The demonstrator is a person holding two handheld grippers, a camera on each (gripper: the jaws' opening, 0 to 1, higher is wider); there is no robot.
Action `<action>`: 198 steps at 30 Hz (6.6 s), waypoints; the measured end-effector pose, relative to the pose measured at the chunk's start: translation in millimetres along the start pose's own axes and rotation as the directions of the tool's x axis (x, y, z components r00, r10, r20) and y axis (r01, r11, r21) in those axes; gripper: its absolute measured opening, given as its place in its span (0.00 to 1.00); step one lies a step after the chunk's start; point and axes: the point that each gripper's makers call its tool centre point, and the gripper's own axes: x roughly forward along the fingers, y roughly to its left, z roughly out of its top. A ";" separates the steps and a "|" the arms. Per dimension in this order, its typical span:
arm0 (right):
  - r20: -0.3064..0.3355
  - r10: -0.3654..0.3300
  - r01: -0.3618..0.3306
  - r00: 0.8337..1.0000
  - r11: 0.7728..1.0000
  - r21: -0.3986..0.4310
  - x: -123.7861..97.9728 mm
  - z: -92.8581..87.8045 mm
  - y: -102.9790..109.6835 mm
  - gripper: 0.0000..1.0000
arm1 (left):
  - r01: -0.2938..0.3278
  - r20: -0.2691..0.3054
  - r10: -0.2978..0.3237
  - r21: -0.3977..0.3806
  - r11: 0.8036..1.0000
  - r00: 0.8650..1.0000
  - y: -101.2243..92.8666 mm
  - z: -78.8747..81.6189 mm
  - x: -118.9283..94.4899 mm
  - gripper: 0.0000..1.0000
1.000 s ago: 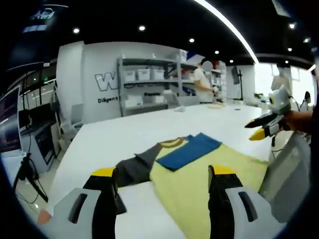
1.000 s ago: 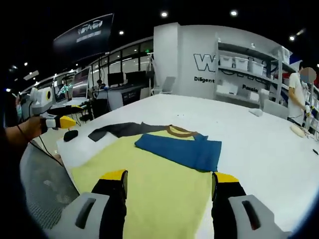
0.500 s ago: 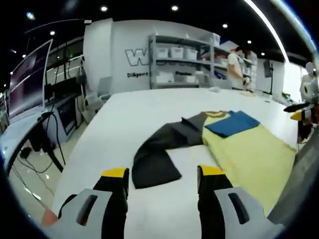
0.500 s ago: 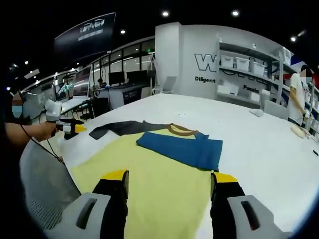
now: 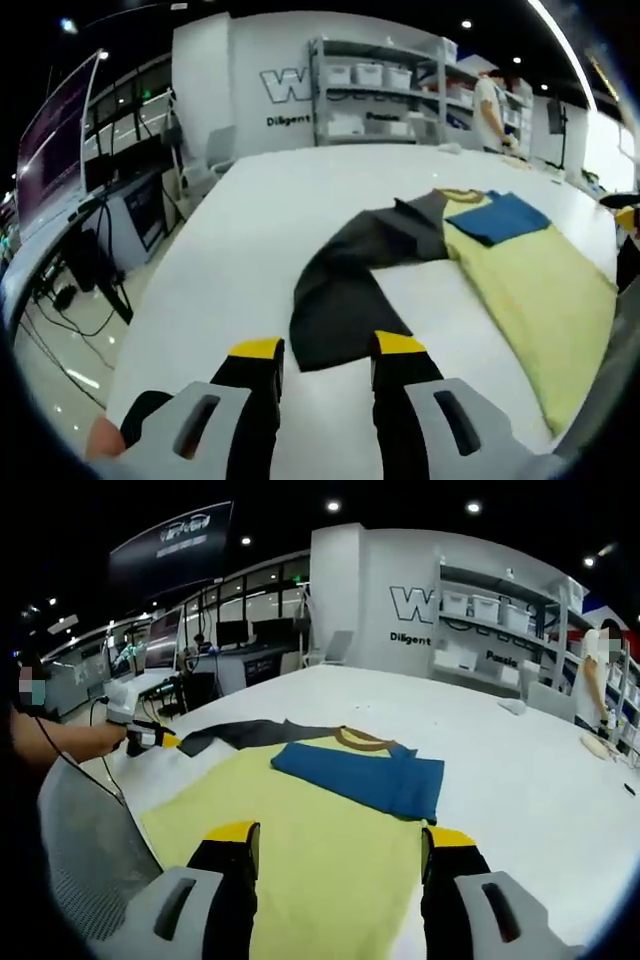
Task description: Fold the garment on the visible template until the final outline fits inside the template.
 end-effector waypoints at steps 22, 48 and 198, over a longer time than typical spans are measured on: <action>0.011 0.007 -0.007 1.000 1.000 0.002 1.1 2.5 2.0 0.65 | -0.030 -0.092 0.025 -0.044 0.999 0.995 4.2 -13.8 10.2 0.21; 0.018 0.009 -0.009 1.000 1.000 0.008 0.7 3.6 2.8 0.63 | -0.161 -0.080 0.180 0.206 0.965 0.980 61.8 17.3 -2.2 0.02; 0.045 -0.040 0.039 0.998 0.999 0.016 -13.5 3.4 -7.2 0.57 | 0.393 -0.163 -0.516 0.840 0.375 0.841 -401.2 98.0 82.3 0.12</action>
